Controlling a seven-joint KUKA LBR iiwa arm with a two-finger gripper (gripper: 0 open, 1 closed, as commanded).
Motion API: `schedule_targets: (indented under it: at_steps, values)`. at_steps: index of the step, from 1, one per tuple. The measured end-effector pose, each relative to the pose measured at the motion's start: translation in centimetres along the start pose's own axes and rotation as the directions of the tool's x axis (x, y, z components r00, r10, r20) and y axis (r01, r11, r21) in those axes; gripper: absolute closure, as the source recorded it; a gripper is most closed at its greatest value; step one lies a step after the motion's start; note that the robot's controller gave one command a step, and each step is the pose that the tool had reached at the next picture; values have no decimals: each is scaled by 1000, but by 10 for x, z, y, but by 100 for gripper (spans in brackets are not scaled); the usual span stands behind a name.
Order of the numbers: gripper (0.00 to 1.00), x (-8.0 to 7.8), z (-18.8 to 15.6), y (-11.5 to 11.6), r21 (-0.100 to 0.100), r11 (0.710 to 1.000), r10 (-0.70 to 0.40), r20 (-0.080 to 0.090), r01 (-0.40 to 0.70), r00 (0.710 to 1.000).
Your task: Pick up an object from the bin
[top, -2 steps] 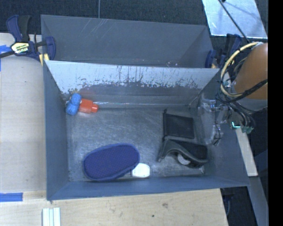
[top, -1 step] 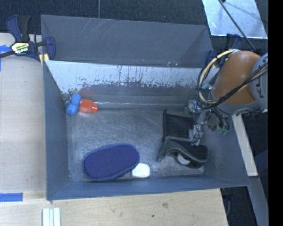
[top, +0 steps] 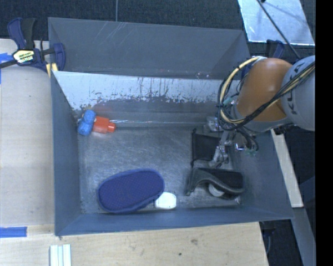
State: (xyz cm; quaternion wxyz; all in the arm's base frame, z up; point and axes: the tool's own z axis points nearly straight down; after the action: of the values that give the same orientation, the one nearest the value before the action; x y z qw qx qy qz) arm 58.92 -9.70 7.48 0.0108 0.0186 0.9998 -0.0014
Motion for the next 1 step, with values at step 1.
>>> schedule_targets:
  at_steps: [1]
  values:
    - [100,4,3,0,-1,1000,-1,-12,1,1000]
